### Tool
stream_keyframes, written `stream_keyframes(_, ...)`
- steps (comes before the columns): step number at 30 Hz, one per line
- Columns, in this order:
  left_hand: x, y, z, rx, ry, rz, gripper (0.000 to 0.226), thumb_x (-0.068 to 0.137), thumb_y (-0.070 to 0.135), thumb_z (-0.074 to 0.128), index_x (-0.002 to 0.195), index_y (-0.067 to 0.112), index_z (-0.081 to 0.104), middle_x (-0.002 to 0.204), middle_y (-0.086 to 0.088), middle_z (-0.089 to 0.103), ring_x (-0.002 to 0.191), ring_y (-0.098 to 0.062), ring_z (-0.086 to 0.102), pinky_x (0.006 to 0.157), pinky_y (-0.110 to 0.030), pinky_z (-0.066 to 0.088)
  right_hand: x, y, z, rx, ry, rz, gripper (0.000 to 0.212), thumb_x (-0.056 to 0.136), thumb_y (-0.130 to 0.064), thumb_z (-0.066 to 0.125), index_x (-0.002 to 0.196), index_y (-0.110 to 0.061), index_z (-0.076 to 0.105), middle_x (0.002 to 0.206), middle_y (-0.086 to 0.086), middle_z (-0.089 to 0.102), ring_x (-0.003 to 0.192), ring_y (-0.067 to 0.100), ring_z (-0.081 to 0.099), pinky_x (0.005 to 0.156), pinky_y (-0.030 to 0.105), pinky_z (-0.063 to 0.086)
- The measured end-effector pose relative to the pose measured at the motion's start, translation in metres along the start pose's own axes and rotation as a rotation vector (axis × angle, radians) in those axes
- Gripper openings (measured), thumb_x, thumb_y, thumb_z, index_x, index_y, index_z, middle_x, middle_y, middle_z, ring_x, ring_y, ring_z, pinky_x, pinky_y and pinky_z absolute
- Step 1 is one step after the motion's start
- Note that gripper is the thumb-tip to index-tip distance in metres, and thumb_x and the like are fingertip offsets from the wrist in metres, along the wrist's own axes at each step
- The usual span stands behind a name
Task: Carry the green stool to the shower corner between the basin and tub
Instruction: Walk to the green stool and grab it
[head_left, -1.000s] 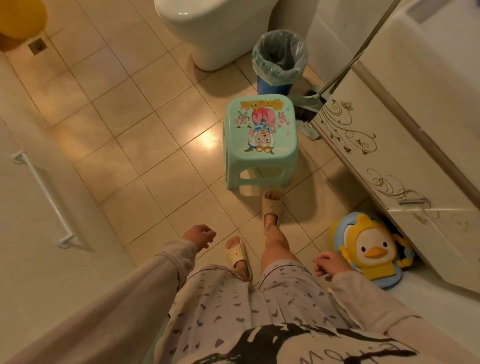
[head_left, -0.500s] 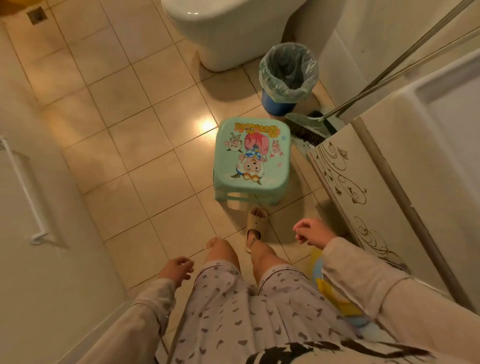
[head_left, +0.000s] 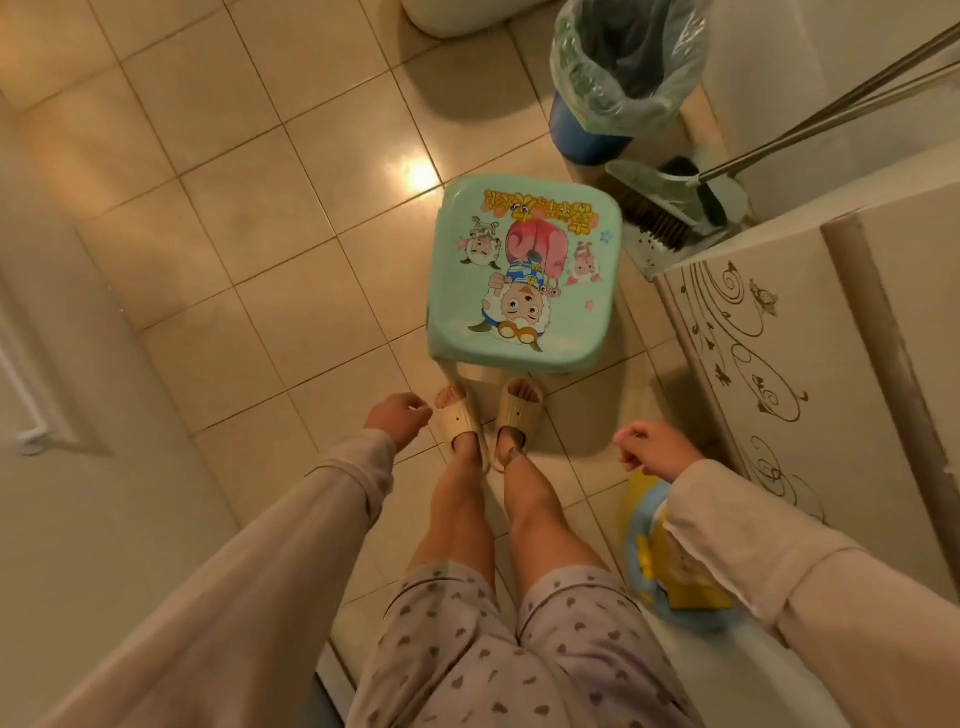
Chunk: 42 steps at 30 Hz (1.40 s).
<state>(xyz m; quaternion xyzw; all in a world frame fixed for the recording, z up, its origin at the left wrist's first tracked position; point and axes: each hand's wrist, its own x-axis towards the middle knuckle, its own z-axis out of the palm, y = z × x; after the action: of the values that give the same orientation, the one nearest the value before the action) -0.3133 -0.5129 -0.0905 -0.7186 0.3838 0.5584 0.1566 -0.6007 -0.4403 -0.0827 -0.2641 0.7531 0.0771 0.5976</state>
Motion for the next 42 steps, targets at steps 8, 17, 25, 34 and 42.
stream_keyframes(8,0.123,0.035,-0.017,-0.149,0.159,0.023,0.043,0.09,0.029,0.043,0.112,-0.005,0.058,0.123,-0.027,0.059,0.116,-0.04,0.053,0.097,-0.047,0.043,0.126,-0.039,-0.012,0.276,0.17,0.013,0.012,0.092,-0.019,0.045,0.096,-0.013,0.054,0.073,0.0,0.055,0.06,0.009,0.049,0.056,0.021,0.038)
stream_keyframes(17,0.206,0.093,-0.023,-0.434,0.111,0.073,0.065,0.093,0.049,0.021,0.115,-0.001,0.056,0.12,-0.015,0.057,0.106,-0.026,0.052,0.093,-0.037,0.041,0.215,-0.07,-0.031,0.784,0.259,0.011,0.037,0.087,-0.052,0.039,0.074,-0.027,0.063,0.077,-0.008,0.068,0.077,0.01,0.062,0.072,0.028,0.049)
stream_keyframes(25,0.203,0.099,-0.019,-0.495,0.078,0.051,0.065,0.093,0.051,0.019,0.13,0.007,0.048,0.136,-0.012,0.052,0.113,-0.026,0.052,0.095,-0.034,0.038,0.214,-0.07,-0.03,0.827,0.164,-0.041,0.036,0.091,-0.051,0.033,0.083,-0.031,0.062,0.067,-0.014,0.071,0.068,0.001,0.066,0.062,0.02,0.052)
stream_keyframes(34,0.123,0.057,-0.017,-0.535,0.125,0.069,0.046,0.089,0.049,0.039,0.098,0.01,0.063,0.097,-0.009,0.066,0.087,-0.024,0.06,0.09,-0.044,0.048,0.137,-0.061,-0.026,0.691,0.003,-0.026,0.047,0.088,-0.058,0.03,0.092,-0.027,0.064,0.082,-0.006,0.071,0.076,0.008,0.065,0.067,0.024,0.05)
stream_keyframes(42,0.033,0.017,-0.044,-0.694,0.054,0.028,0.045,0.081,0.036,0.06,0.111,0.002,0.059,0.092,-0.008,0.066,0.08,-0.023,0.062,0.08,-0.034,0.051,0.036,-0.082,-0.032,0.54,-0.116,-0.087,0.048,0.079,-0.041,0.062,0.114,-0.007,0.065,0.114,0.015,0.069,0.102,0.026,0.066,0.089,0.033,0.05)
